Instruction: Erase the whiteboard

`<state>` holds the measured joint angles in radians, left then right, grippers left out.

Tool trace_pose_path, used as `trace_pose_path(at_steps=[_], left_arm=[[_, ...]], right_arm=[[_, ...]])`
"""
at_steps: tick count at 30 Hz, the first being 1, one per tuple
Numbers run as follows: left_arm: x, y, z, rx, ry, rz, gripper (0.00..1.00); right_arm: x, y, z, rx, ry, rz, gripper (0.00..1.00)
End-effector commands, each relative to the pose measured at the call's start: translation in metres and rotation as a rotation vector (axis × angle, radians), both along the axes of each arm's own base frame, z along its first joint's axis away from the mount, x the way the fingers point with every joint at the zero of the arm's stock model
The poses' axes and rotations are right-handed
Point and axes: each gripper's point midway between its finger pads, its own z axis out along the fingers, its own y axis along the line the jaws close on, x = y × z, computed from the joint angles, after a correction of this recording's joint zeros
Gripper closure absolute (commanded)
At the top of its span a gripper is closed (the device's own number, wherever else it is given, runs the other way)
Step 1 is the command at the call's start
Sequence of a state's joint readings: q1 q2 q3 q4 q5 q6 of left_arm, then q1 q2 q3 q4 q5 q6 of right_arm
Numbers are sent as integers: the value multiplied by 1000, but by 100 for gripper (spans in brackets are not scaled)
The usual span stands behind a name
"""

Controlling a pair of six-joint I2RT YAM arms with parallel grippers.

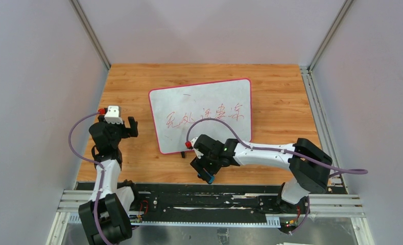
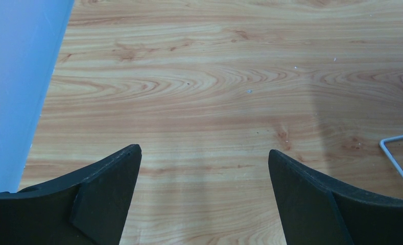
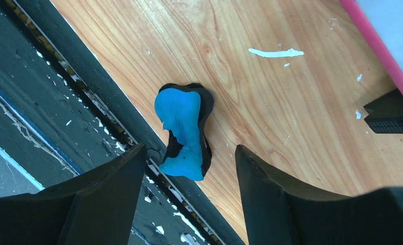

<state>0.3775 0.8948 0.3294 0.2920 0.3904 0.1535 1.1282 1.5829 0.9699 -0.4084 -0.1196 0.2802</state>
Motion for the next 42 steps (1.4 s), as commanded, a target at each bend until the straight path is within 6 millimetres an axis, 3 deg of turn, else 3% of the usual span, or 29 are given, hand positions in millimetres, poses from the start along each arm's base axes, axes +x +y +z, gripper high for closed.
trace_pose_path(at_steps=[1,42], left_arm=[[3,3,13,24,-37,2,1],[2,3,13,24,-37,6,1]], right_arm=[[-6,4,-8,-9,-2,-1,35],[-7,4,-28,-41,1,-20,54]])
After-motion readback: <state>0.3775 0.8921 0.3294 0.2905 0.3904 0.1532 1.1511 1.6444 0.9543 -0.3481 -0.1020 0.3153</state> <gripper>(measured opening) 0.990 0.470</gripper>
